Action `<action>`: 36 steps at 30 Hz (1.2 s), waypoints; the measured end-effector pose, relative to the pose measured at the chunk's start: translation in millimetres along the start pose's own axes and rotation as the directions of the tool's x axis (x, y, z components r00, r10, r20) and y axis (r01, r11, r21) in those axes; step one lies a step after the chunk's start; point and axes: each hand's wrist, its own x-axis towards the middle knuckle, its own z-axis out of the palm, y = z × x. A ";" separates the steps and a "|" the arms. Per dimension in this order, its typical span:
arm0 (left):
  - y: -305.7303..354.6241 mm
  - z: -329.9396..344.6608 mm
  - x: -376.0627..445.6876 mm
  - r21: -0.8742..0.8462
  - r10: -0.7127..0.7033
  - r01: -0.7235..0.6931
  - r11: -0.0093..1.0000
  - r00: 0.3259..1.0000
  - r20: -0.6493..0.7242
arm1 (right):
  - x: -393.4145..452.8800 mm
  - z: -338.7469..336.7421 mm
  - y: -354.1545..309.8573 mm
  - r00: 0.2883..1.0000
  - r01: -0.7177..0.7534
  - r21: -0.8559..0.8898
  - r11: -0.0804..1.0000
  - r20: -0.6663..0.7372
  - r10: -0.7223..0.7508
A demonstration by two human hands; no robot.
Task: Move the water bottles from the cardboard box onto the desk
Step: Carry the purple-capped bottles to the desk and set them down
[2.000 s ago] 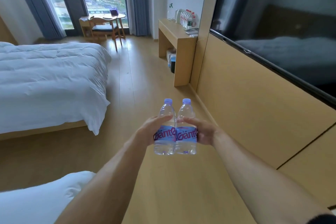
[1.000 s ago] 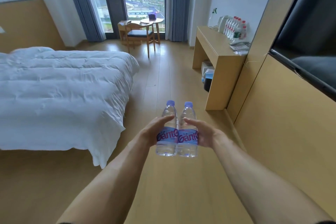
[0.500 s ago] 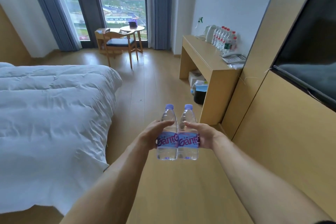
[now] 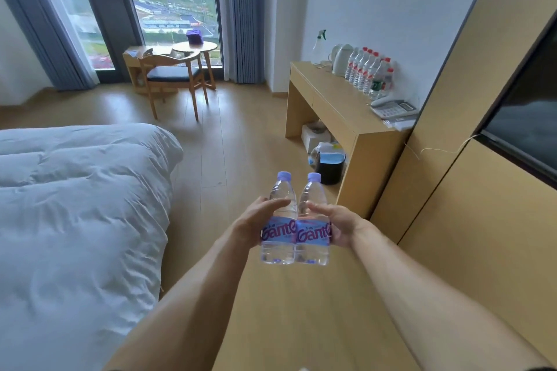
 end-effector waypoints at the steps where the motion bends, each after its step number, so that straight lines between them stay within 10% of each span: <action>1: 4.1 -5.8 10.8 0.001 -0.003 0.003 1.000 1.000 0.004 | 12.2 0.1 -5.6 1.000 -0.001 0.001 1.000 0.001 0.001; 21: 174.7 -102.1 293.2 0.049 -0.018 0.028 0.998 0.981 -0.194 | 327.2 -21.8 -212.4 0.987 -0.008 -0.091 0.996 0.160 0.022; 36: 267.0 -148.4 506.8 0.043 -0.083 0.085 0.995 0.996 -0.029 | 501.0 -61.7 -327.0 1.000 0.010 -0.047 0.999 0.016 -0.009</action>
